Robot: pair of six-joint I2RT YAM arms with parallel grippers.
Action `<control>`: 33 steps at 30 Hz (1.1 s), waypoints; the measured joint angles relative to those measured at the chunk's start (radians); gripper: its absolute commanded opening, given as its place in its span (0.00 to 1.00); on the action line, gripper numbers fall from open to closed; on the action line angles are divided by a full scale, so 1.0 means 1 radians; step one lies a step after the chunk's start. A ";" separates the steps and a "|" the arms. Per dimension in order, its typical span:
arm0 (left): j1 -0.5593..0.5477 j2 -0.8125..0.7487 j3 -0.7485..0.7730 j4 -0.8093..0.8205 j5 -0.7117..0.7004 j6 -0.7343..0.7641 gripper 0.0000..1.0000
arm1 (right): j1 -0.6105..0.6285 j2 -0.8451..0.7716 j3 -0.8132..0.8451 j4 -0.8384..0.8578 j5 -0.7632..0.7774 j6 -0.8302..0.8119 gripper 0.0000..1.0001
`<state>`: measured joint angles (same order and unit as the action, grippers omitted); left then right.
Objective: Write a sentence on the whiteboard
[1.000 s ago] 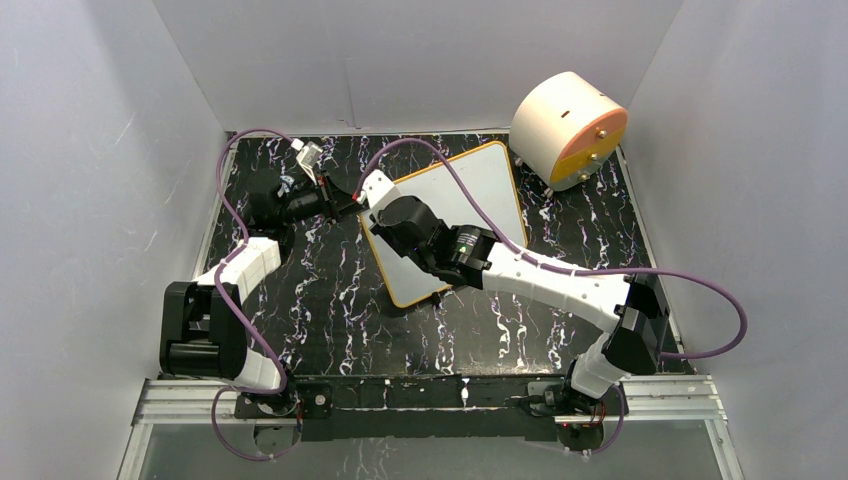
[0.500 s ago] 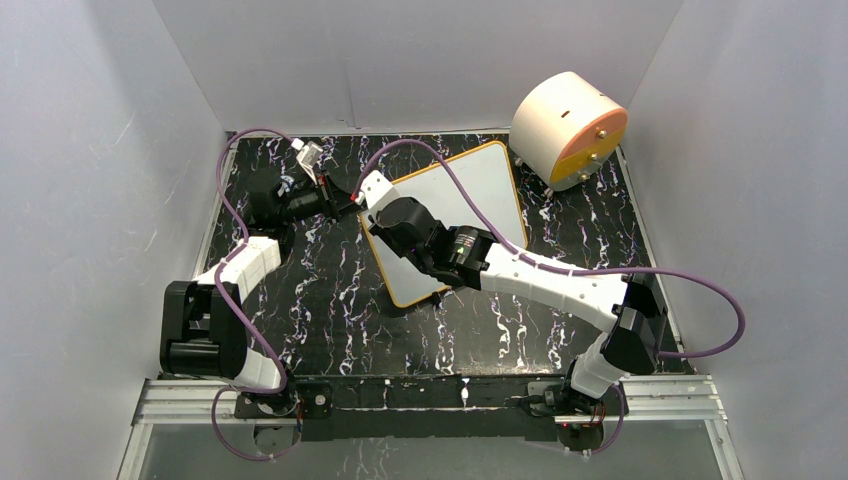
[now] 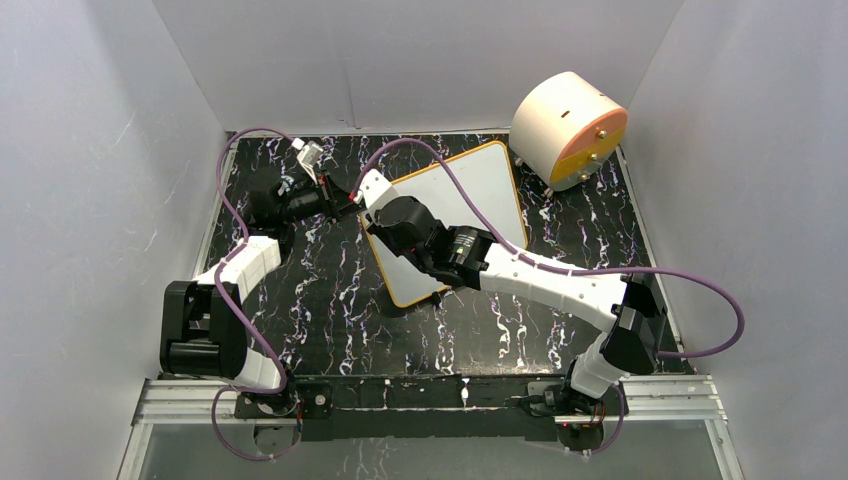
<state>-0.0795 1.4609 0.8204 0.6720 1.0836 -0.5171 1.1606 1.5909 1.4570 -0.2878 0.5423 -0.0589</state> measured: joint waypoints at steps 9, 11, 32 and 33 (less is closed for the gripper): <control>0.000 0.001 0.002 -0.004 0.000 0.002 0.00 | 0.000 0.004 0.000 0.004 -0.029 -0.002 0.00; 0.000 0.002 0.005 -0.008 0.000 0.003 0.00 | 0.000 0.005 0.001 0.000 -0.034 -0.002 0.00; 0.000 0.003 0.008 -0.019 -0.003 0.009 0.00 | 0.006 0.019 0.026 -0.089 -0.028 0.003 0.00; -0.001 0.003 0.009 -0.021 -0.003 0.009 0.00 | 0.007 0.019 0.026 -0.092 -0.024 0.004 0.00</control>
<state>-0.0803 1.4643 0.8295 0.6514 1.0809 -0.5079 1.1675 1.6100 1.4830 -0.3801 0.5182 -0.0551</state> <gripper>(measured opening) 0.083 0.189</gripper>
